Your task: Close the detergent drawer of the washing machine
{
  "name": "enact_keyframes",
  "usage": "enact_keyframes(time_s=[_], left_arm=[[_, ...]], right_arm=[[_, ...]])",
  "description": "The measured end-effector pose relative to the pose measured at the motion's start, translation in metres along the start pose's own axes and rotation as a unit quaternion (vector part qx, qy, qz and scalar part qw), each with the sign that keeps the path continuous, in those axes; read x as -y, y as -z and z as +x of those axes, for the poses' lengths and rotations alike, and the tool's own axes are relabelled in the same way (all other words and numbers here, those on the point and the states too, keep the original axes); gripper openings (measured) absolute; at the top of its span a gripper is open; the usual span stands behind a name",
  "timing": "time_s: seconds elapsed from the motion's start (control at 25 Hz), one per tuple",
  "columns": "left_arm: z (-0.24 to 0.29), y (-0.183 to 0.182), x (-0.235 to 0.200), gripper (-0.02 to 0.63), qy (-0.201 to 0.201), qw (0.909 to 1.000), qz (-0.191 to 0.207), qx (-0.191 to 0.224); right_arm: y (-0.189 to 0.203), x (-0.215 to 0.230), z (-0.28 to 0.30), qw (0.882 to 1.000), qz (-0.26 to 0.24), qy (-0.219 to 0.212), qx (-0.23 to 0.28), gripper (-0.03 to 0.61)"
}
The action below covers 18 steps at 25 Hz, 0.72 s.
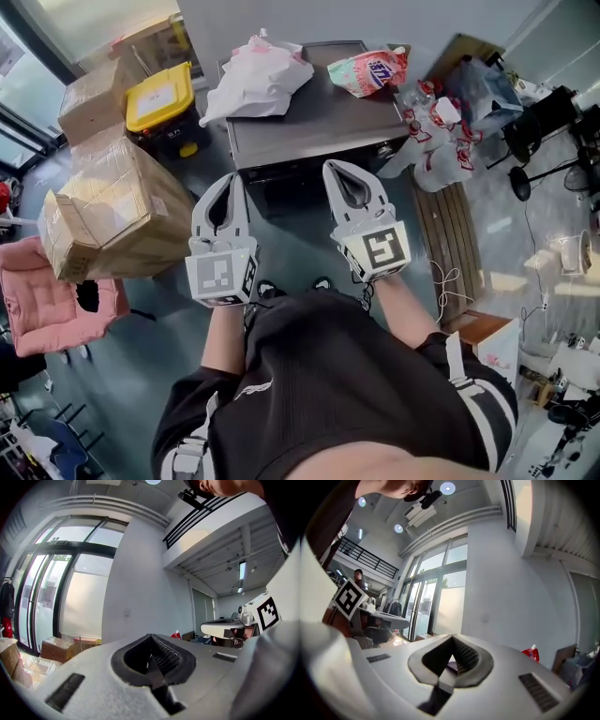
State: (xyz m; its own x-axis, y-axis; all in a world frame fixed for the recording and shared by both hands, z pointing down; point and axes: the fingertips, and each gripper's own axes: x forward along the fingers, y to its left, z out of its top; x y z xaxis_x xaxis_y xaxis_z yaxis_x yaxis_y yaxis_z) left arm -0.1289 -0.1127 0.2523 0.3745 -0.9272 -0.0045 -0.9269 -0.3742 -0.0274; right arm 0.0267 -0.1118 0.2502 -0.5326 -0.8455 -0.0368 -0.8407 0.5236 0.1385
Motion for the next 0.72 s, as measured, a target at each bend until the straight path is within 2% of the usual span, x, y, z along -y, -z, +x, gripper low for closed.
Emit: enact_keyframes(time_s=[0.32,0.72], left_arm=[[-0.006,0.002,0.004,0.006,0.002,0.9999,0.01,-0.003],[-0.015,0.007,0.015,0.006,0.012,0.9999,0.001,-0.003]], right_arm=[[0.005,0.006,-0.004,1.0,0.011,0.006,-0.005,0.005],[0.007,-0.005,-0.013,1.0,0.0,-0.005,0.0,0.005]])
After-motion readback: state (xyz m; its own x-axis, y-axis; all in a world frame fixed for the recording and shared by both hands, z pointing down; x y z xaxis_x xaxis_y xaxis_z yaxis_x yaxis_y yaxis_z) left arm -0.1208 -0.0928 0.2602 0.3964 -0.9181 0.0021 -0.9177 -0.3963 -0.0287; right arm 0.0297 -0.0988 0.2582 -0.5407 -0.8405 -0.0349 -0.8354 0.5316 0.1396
